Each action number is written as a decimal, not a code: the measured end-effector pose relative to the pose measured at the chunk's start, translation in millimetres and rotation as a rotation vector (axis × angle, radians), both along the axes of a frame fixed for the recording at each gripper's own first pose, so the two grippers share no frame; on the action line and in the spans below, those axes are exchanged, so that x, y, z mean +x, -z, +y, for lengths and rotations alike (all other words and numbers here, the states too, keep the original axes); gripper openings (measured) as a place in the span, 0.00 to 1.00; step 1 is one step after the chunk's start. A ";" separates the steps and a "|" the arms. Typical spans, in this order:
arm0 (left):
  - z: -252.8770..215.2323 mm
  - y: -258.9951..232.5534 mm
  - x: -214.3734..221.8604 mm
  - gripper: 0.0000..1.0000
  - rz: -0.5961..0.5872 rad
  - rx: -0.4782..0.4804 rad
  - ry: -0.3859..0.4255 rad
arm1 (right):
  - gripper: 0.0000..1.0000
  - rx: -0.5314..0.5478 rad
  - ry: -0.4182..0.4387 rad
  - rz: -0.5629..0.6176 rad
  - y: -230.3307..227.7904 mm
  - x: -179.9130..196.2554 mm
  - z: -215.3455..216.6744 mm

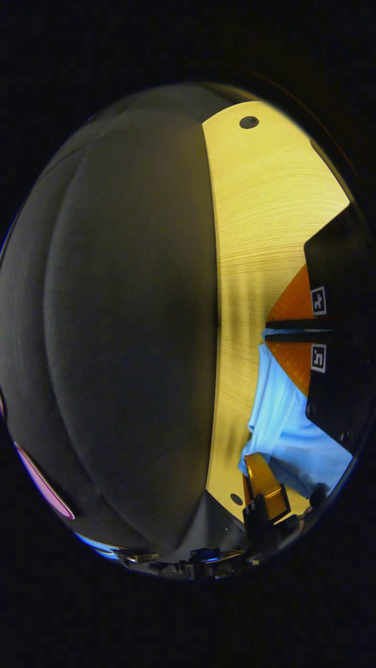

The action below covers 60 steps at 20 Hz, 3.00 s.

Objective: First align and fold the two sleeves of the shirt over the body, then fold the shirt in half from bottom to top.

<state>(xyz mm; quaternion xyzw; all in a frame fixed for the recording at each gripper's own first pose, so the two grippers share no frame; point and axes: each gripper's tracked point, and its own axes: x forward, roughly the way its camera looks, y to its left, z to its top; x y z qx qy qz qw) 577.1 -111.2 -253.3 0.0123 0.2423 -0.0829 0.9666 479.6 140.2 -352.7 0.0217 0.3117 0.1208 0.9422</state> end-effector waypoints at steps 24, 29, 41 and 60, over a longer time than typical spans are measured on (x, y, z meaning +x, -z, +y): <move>25.9 -269.1 -253.3 0.98 -0.411 -0.074 -0.004 | 0.98 -0.155 0.062 -0.380 -259.7 -225.6 -59.1; 54.9 -300.8 -366.5 0.97 -0.495 0.002 0.011 | 0.98 -0.115 0.085 -0.465 -323.2 -319.9 -61.3; 60.6 -276.6 -592.0 0.97 -0.524 -0.064 0.029 | 0.98 -0.039 0.072 -0.508 -345.9 -503.5 -47.1; 96.2 -263.9 -655.0 0.98 -0.495 -0.085 0.034 | 0.98 -0.043 0.077 -0.494 -343.0 -551.1 -52.6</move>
